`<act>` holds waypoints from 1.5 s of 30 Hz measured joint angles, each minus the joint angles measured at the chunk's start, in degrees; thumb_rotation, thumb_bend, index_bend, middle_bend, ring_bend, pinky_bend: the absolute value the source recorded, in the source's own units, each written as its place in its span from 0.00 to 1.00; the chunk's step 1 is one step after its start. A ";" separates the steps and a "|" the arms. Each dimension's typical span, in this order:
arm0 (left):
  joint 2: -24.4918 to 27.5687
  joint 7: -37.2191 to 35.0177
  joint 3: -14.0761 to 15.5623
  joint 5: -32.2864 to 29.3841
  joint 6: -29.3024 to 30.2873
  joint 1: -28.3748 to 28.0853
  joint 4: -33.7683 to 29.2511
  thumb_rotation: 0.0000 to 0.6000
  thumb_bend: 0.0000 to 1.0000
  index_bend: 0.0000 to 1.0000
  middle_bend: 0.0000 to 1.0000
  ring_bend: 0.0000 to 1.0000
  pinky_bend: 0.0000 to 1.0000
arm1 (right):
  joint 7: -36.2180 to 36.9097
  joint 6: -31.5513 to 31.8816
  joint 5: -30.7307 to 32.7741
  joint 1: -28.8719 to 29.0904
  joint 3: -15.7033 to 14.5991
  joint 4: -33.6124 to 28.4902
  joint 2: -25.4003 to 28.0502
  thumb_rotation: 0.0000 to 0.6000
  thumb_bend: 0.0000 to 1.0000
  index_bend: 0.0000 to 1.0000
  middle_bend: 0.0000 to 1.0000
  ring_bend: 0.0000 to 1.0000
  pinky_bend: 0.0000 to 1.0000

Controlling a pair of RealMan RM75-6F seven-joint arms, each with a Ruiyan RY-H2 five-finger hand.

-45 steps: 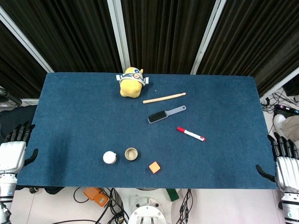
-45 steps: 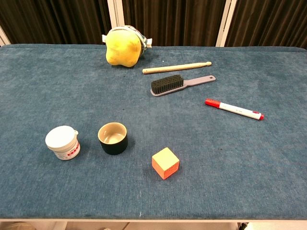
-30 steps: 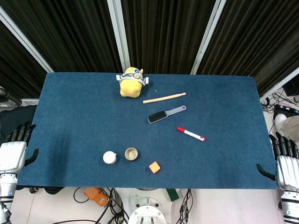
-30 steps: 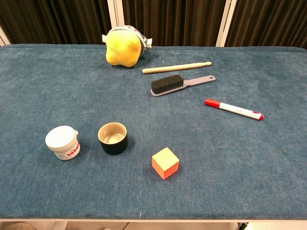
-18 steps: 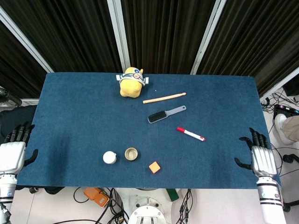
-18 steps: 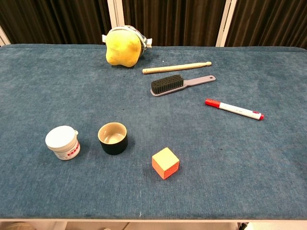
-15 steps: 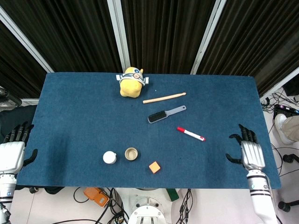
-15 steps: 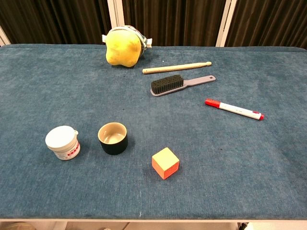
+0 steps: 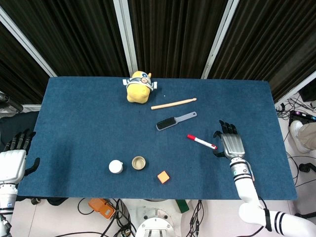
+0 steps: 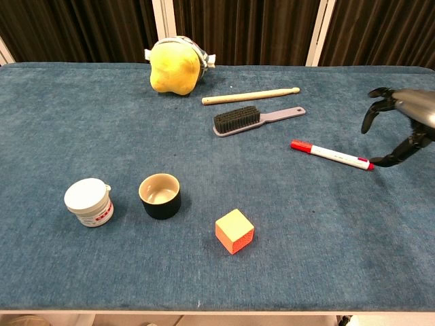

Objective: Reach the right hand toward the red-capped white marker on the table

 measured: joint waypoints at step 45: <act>0.09 0.17 -0.28 -2.03 -1.00 -0.05 -0.61 1.00 0.34 0.08 0.00 0.00 0.16 | 0.08 -4.05 9.20 9.18 -0.02 11.60 -8.57 1.00 0.55 0.64 0.02 0.02 0.00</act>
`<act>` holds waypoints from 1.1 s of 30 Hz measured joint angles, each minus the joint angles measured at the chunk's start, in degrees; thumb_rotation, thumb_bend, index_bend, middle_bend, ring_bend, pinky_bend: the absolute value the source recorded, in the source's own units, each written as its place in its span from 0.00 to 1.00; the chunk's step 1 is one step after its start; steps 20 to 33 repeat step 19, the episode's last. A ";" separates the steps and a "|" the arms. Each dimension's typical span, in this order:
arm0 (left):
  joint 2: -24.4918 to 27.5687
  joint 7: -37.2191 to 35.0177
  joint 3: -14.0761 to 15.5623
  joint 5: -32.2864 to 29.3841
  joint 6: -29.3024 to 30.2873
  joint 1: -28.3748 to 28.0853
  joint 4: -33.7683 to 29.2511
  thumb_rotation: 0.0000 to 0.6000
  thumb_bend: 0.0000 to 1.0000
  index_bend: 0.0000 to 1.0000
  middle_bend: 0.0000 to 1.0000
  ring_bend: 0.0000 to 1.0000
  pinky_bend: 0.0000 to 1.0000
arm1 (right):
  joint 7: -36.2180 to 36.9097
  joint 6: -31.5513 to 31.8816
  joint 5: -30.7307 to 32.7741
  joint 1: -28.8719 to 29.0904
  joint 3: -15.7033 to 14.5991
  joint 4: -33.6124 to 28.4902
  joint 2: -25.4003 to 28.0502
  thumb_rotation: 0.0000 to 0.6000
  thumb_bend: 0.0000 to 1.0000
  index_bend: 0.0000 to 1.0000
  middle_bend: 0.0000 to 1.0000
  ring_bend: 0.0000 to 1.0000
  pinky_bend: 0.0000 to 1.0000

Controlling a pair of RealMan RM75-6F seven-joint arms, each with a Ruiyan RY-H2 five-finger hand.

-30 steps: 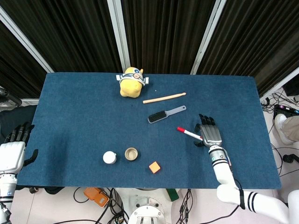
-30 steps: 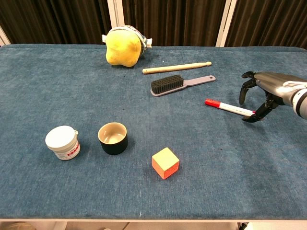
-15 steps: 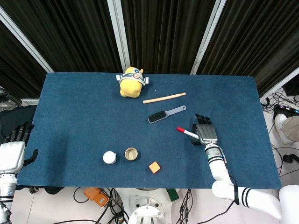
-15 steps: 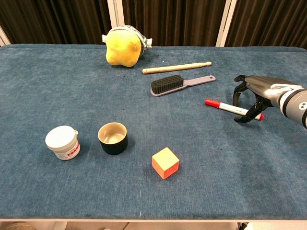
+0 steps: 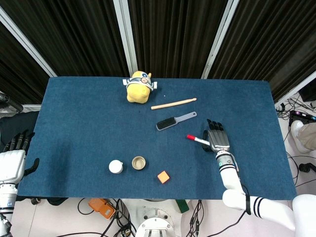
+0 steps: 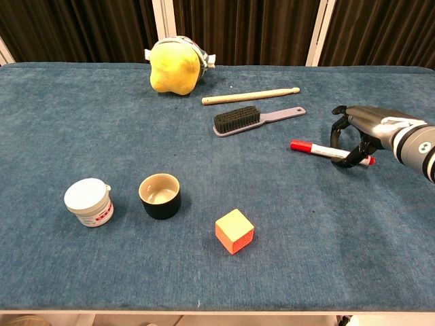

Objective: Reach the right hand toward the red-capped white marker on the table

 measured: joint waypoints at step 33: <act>-0.10 0.81 0.24 0.23 0.14 0.02 0.03 1.00 0.34 0.08 0.00 0.00 0.16 | -3.01 4.15 -2.72 6.20 7.68 -12.55 6.71 1.00 0.57 0.67 0.02 0.02 0.00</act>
